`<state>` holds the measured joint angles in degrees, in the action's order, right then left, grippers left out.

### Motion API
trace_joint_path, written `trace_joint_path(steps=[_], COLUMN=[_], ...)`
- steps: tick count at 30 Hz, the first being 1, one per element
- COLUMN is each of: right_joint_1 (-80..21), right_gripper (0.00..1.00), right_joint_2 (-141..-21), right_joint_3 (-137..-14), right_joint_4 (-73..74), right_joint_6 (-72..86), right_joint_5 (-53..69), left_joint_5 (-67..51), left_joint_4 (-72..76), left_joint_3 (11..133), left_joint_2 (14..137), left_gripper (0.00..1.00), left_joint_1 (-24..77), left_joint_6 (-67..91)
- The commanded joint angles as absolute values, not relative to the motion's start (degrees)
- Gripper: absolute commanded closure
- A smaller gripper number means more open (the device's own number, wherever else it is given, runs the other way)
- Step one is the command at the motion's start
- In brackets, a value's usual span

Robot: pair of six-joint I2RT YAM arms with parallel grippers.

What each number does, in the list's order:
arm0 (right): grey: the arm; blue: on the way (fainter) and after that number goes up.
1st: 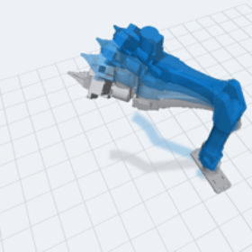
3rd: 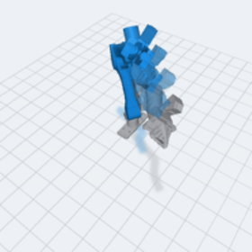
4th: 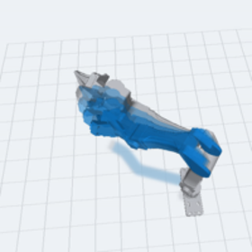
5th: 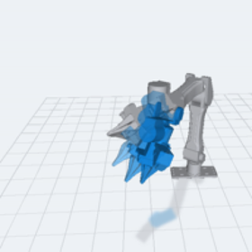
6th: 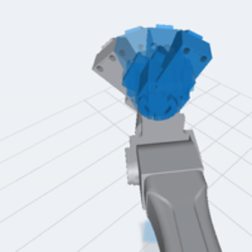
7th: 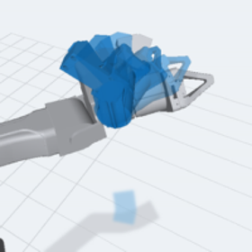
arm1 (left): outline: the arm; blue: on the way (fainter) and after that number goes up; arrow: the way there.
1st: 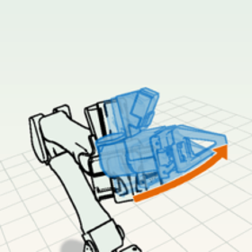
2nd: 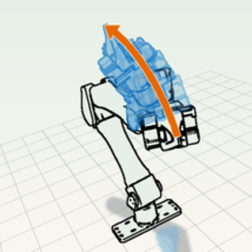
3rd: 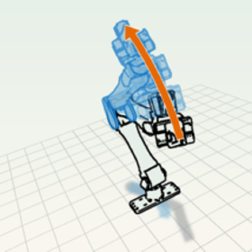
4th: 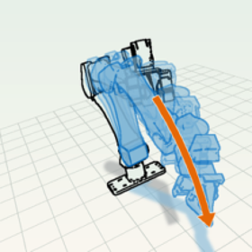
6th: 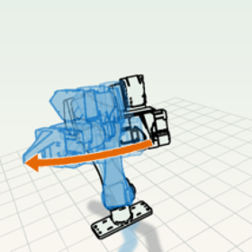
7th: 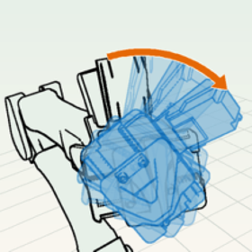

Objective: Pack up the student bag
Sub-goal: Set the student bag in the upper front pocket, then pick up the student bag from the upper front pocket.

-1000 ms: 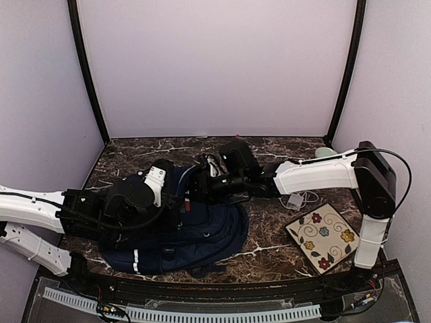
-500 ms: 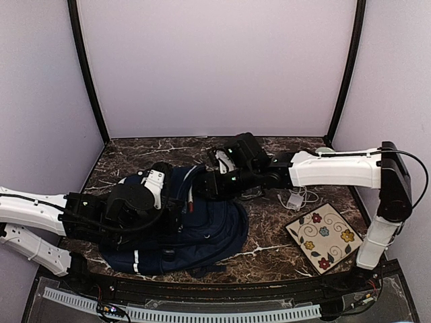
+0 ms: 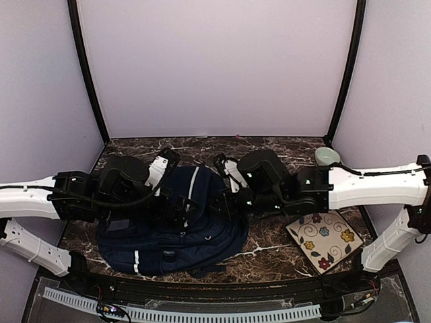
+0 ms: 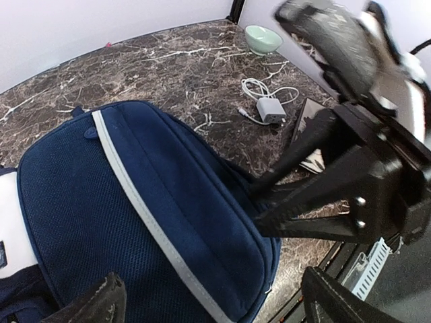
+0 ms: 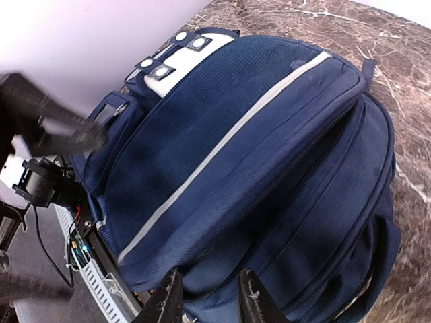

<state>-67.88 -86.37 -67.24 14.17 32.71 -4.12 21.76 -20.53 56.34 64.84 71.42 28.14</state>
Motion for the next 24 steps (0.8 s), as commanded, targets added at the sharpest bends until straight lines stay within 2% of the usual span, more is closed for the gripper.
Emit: trace_joint_path(steps=[1,5,6,10,15,24], right_joint_1=[-74.60,-80.71,-81.97,-84.71,-84.81,-84.65], right_gripper=[0.72,0.72,0.71,0.68,0.68,0.64], right_joint_2=[-83.84,-86.42,-87.65,-95.75,-104.34,-107.11], right_joint_3=[-63.37,-64.83,-65.49,-71.13,-78.33,-80.87], right_joint_4=[15.66,15.89,14.88,11.47,18.21,21.12], right_joint_6=[37.35,38.72,37.96,36.98,41.90,46.38], right_joint_5=[-19.25,-21.43,-20.64,-14.38,-19.77,-30.31], left_joint_5=[18.15,18.87,18.29,18.77,21.82,22.12], left_joint_4=[-33.35,-40.95,-40.56,-35.89,-36.74,-30.23], left_joint_3=[58.88,56.29,54.57,47.83,46.63,44.66], left_joint_2=[63.48,62.74,61.90,58.83,59.41,59.66], left_gripper=[0.12,0.43,0.45,0.45,0.45,0.44], left_joint_1=[69.81,68.30,68.25,67.27,66.88,66.86], left_joint_6=[31.45,39.11,40.24,40.06,40.68,37.44])
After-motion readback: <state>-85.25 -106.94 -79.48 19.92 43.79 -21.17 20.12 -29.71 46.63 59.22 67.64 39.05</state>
